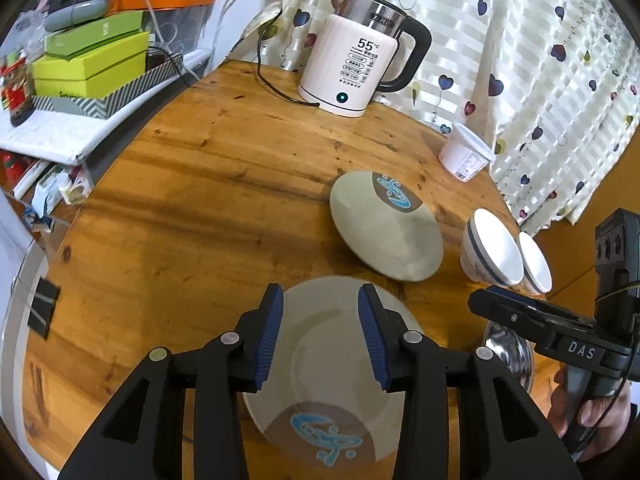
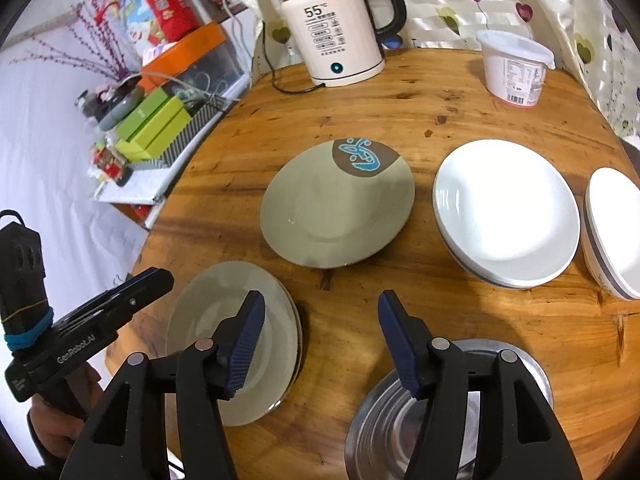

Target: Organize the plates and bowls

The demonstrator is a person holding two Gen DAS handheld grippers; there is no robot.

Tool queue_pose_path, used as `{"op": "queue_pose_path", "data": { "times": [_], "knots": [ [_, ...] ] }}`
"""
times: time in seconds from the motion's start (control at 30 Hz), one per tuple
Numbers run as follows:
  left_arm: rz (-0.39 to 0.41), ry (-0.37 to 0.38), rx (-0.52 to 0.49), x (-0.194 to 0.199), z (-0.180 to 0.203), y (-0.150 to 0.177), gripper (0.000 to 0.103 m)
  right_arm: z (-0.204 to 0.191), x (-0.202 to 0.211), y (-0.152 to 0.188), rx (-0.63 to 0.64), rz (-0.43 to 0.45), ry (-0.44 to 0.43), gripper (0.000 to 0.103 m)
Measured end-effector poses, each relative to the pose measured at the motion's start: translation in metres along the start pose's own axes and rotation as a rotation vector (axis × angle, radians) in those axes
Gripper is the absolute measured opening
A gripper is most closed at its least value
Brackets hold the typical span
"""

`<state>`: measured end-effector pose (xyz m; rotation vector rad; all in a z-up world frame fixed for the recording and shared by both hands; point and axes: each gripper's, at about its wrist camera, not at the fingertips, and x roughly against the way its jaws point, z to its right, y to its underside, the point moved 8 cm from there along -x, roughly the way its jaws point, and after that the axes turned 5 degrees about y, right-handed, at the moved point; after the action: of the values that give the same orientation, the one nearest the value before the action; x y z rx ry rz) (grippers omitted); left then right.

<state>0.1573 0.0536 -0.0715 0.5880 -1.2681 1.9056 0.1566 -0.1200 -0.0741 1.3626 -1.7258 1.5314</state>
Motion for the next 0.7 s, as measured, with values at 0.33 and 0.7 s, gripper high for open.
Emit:
{"op": "queue_pose_path", "data": {
  "times": [0.33,0.7],
  "knots": [
    [-0.041,0.029,-0.037,-0.028,0.007,-0.025,0.040,0.010,-0.013,-0.012,-0.066,-0.014,0.022,0.059],
    [-0.125,0.074,-0.062,-0.069,0.011,-0.045,0.040,0.019,-0.034,-0.021,-0.128,-0.044,0.056,0.058]
  ]
}}
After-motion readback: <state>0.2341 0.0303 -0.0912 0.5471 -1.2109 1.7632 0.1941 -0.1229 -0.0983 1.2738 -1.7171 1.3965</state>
